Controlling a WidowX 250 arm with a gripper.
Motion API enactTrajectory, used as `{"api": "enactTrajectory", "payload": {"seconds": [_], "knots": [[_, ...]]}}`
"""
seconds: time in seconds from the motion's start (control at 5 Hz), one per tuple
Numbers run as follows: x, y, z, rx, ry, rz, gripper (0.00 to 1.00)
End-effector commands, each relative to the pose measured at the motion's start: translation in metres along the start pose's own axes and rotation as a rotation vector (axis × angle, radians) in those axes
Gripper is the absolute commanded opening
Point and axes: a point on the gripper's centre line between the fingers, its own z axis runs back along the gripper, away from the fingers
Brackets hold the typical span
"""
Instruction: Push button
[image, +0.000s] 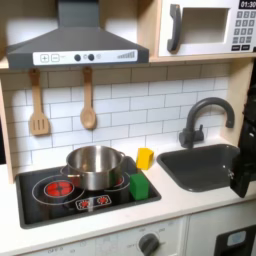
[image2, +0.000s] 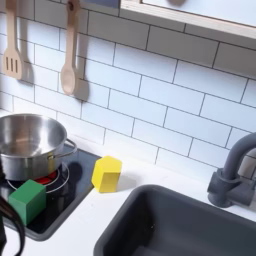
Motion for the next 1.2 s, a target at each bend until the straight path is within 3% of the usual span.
{"api": "enactTrajectory", "payload": {"seconds": [0.0, 0.4, 0.8, 1.0], "knots": [[0.000, 0.000, 0.000, 0.000, 0.000, 0.000, 1.00], [0.022, 0.014, -0.008, 0.011, 0.000, 0.057, 1.00], [0.050, 0.035, -0.007, 0.035, -0.034, 0.114, 1.00], [0.062, 0.043, -0.006, 0.030, -0.067, 0.141, 0.00]]}}
